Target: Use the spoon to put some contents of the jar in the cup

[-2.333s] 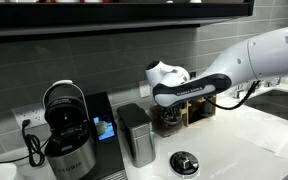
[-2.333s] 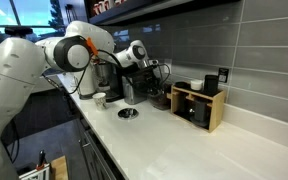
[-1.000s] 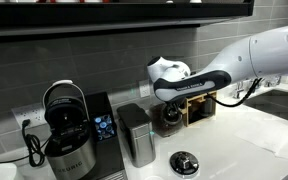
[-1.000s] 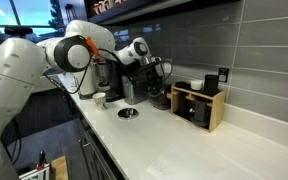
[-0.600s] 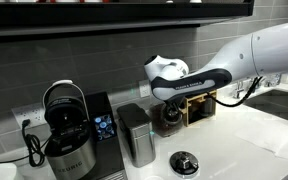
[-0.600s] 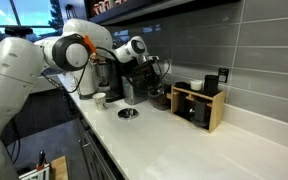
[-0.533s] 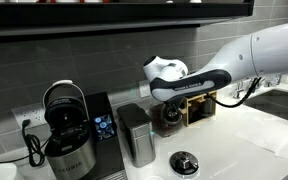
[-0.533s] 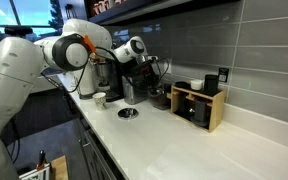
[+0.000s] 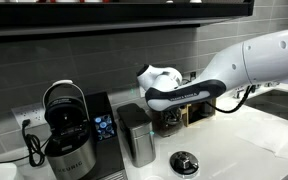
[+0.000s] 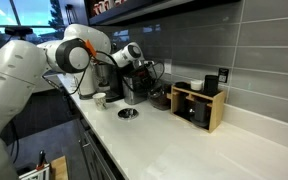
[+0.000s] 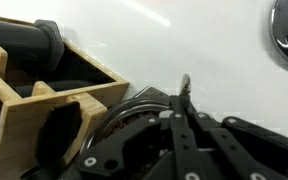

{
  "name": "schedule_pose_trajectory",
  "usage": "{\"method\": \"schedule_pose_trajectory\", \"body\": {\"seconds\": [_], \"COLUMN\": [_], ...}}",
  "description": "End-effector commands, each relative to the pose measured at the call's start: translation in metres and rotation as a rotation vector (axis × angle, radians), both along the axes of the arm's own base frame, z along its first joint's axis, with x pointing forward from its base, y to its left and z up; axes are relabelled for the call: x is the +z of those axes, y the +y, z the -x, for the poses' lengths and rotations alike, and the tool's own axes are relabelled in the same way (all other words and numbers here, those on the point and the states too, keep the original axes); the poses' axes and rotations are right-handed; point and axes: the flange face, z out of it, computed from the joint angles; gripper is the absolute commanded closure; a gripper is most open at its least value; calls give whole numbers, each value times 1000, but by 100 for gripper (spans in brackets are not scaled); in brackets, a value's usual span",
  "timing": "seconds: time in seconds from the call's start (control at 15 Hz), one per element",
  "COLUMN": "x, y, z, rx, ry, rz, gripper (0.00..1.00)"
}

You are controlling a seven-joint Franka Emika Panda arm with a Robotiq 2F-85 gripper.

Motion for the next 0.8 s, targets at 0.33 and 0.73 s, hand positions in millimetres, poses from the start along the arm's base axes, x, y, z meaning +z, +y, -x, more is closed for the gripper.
{"method": "schedule_pose_trajectory", "body": {"seconds": [0.33, 0.73], "x": [-5, 1], "y": [-26, -31], "z": [-14, -25], "rx": [-83, -162], "ry": [49, 23], "rz": [-132, -216], "gripper": [99, 99]}}
